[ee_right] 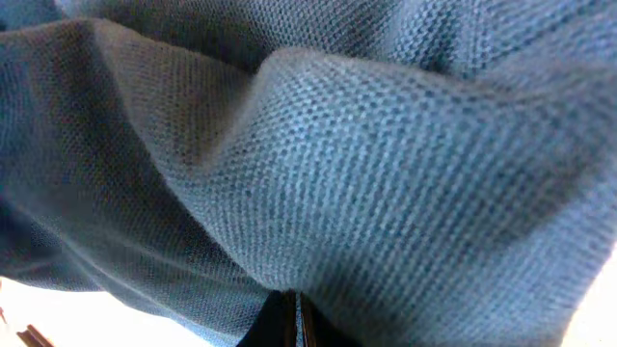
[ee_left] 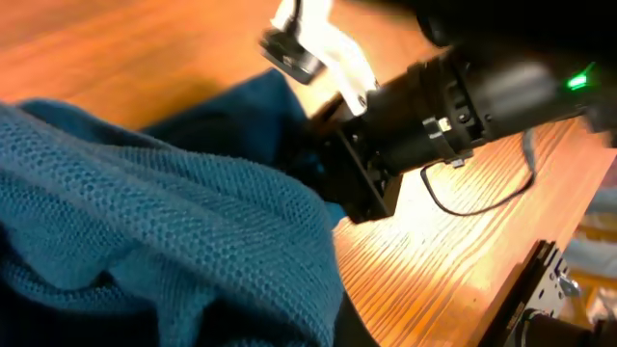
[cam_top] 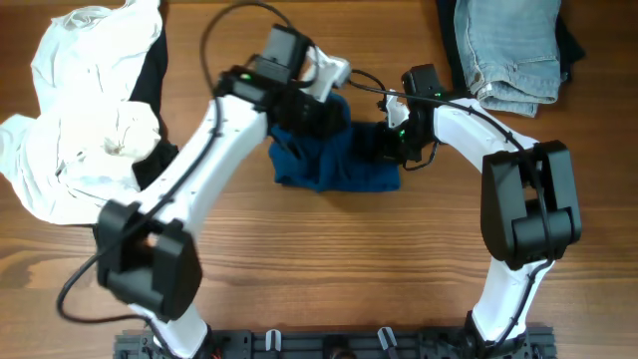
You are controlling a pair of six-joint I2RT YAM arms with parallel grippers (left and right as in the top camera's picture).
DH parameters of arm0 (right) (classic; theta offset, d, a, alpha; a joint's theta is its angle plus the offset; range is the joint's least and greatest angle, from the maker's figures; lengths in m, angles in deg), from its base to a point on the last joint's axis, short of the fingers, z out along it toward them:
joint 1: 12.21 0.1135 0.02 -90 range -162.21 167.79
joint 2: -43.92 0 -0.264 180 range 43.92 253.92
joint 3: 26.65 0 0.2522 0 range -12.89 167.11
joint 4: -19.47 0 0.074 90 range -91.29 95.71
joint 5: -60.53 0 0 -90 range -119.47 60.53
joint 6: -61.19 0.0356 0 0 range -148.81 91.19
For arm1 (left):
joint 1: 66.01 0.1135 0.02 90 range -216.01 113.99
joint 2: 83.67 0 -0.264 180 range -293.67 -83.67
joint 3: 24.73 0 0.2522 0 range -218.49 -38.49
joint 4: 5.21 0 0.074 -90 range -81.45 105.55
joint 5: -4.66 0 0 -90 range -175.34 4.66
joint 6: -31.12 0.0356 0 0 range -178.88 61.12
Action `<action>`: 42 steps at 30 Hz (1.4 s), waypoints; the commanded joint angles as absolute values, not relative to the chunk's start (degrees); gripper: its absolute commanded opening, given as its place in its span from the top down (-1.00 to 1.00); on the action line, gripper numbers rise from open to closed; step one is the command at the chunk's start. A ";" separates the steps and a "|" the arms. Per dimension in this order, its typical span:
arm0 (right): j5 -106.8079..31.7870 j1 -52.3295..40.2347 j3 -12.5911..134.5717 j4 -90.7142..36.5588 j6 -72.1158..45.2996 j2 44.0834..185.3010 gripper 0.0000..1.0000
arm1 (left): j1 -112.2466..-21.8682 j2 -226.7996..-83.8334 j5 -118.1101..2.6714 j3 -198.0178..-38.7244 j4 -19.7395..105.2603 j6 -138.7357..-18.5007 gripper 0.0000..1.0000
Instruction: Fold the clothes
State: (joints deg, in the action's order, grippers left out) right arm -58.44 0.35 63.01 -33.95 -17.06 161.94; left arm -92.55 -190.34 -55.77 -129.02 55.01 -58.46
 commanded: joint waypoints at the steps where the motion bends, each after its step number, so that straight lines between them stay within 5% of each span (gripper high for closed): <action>1: -58.94 -0.77 62.42 -31.94 -16.62 165.96 0.91 | -96.07 -193.56 -55.01 -130.02 52.17 -61.56 0.92; 13: -71.66 -5.21 63.60 -27.26 -16.58 162.66 0.91 | -98.04 -196.18 -55.03 -130.02 46.25 -64.53 0.92; 28: -74.39 -18.82 66.03 -23.44 -6.13 139.01 0.91 | -98.06 -196.20 -56.52 -130.00 45.53 -64.51 0.92; 31: -74.57 -20.53 66.03 -24.40 -6.17 138.18 0.91 | -98.17 -196.18 -56.52 -130.00 44.91 -64.49 0.67; 42: -74.07 -20.70 65.63 -25.67 -6.98 138.20 0.91 | -98.17 -196.18 -56.52 -130.00 44.56 -64.51 0.92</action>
